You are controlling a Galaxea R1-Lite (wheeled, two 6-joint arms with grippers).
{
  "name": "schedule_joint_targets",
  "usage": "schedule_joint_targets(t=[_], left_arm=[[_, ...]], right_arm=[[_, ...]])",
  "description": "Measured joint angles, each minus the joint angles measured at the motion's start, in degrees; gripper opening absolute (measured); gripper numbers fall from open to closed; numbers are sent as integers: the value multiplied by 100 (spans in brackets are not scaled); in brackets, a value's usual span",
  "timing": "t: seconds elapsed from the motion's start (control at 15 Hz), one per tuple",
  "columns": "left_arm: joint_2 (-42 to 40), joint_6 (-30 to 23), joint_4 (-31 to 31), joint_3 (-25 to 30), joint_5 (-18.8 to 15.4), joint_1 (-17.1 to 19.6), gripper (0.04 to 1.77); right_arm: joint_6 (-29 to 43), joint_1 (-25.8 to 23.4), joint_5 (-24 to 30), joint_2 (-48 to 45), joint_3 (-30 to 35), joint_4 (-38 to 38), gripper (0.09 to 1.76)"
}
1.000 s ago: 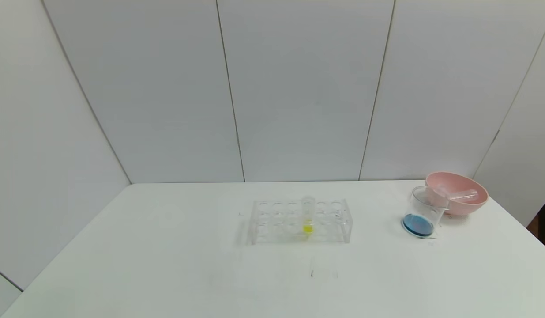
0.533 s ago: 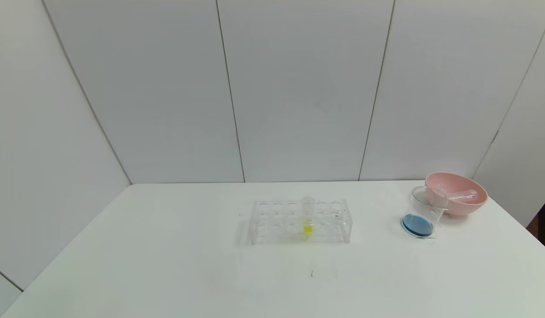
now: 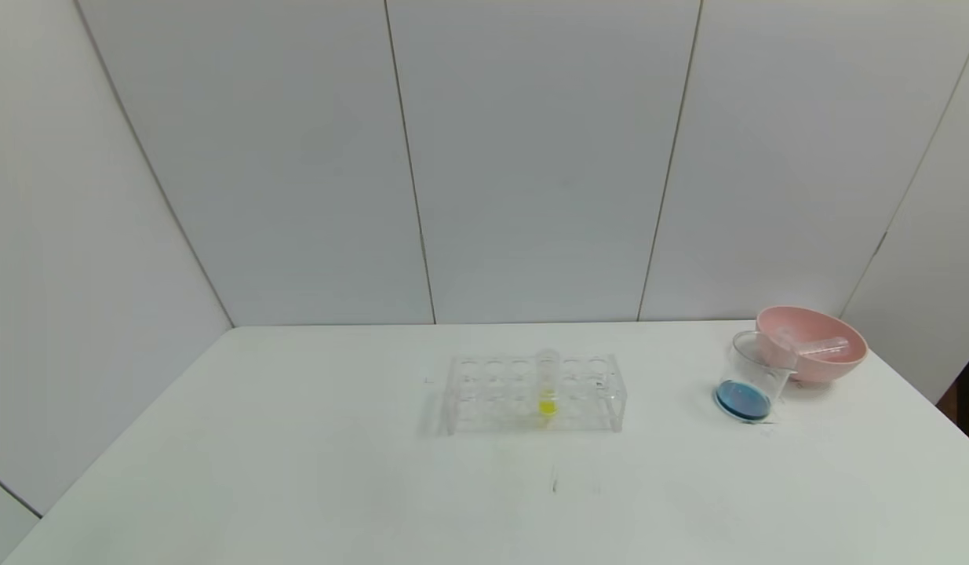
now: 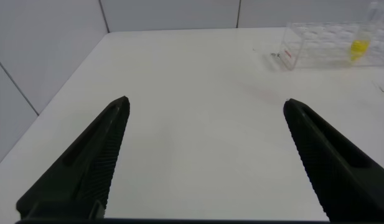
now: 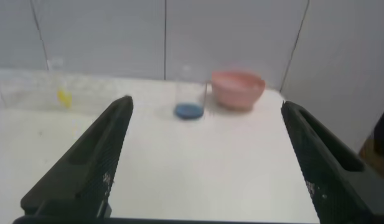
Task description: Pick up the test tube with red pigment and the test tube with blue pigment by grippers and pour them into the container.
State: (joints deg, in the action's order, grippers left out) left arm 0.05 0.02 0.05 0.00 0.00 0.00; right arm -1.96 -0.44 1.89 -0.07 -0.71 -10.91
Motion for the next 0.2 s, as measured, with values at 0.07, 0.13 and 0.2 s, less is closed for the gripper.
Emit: schedule_joint_targets(t=[0.07,0.13,0.2], left_arm=[[0,0,-2,0,0,0,176],[0,2,0,0,0,0,176],[0,0,0,0,0,0,176]], right_arm=[[-20,2,-89,0,35,566,170],[-20,2,-156,0,52,1040,170],[9,0,-187,0,60,1169,170]])
